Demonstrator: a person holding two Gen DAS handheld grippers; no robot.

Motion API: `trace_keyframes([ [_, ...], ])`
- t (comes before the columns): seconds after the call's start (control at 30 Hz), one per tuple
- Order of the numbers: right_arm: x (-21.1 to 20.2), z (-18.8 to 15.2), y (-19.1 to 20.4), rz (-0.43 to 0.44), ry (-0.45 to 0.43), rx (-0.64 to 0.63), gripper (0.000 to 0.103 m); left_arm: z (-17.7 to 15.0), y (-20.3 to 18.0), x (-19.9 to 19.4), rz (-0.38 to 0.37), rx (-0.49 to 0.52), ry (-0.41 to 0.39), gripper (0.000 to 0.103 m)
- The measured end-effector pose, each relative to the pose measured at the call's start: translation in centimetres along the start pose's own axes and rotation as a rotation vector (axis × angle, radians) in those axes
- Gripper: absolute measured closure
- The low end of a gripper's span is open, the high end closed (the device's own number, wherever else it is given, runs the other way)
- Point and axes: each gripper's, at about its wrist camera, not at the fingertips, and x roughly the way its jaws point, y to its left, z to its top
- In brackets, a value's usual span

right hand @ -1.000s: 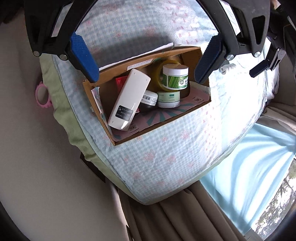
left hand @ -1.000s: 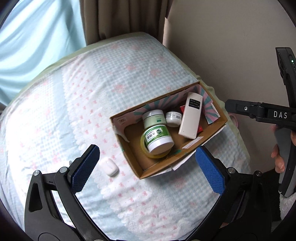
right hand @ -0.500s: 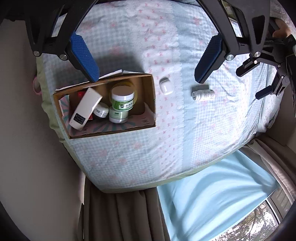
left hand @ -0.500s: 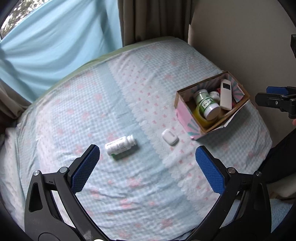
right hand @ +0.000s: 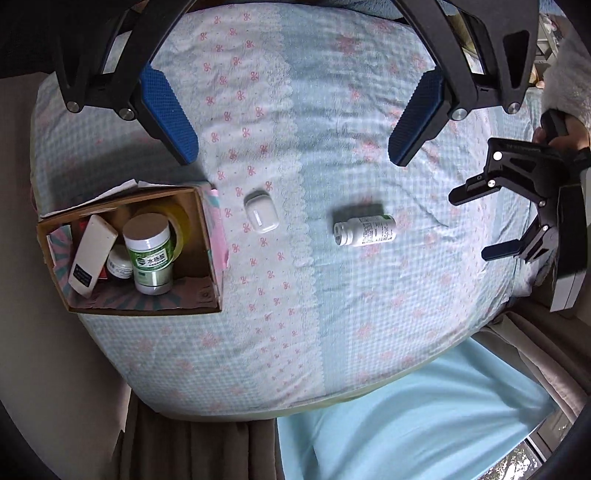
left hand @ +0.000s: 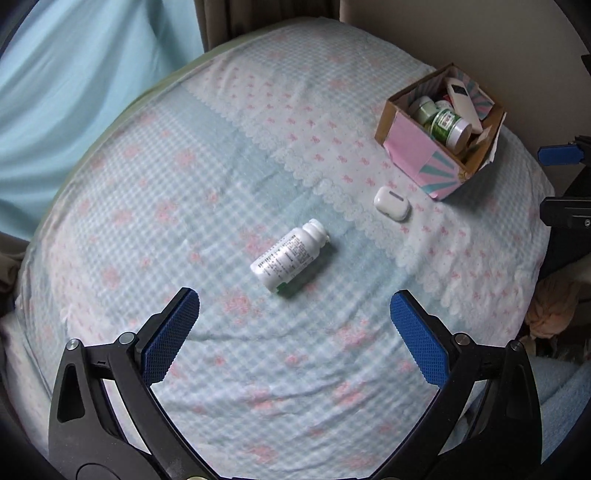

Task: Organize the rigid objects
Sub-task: 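Withdraw both tools and move toward the pill bottle and earbud case, then grasp the white pill bottle with the left tool while the right tool grasps the earbud case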

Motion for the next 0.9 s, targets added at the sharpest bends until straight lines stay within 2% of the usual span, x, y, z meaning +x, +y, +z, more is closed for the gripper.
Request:
trace_keyframes([
  [0.3, 9.1, 2.4, 0.8, -0.024, 0.120, -0.120, 0.000, 1.1, 1.6, 10.0, -0.050, 0.119, 0.112, 0.000],
  [0.43, 13.4, 3.1, 0.2, -0.044, 0.193, -0.159, 0.005, 2.4, 1.4, 14.2, -0.082, 0.170, 0.152, 0.002],
  [0.53, 16.4, 3.4, 0.2, -0.058, 0.238, -0.201, 0.006, 2.9, 1.0, 16.7, -0.089, 0.208, 0.182, 0.004],
  [0.63, 19.3, 3.8, -0.2, -0.110, 0.285, -0.231, 0.006, 3.1, 0.4, 18.6, -0.093, 0.244, 0.206, 0.005],
  [0.7, 21.0, 3.9, -0.8, -0.108, 0.311, -0.223, 0.006, 3.2, 0.0, 19.5, -0.086, 0.265, 0.218, 0.006],
  [0.77, 22.2, 3.9, -0.6, -0.110, 0.319, -0.254, 0.012, 3.3, -0.4, 20.3, -0.085, 0.286, 0.231, 0.009],
  [0.83, 23.6, 3.8, -0.2, -0.118, 0.351, -0.299, 0.018, 3.3, -0.8, 21.1, -0.085, 0.307, 0.250, 0.018],
  [0.9, 24.5, 3.9, -0.5, -0.144, 0.364, -0.296, 0.020, 3.1, -1.3, 21.8, -0.082, 0.332, 0.271, 0.022],
])
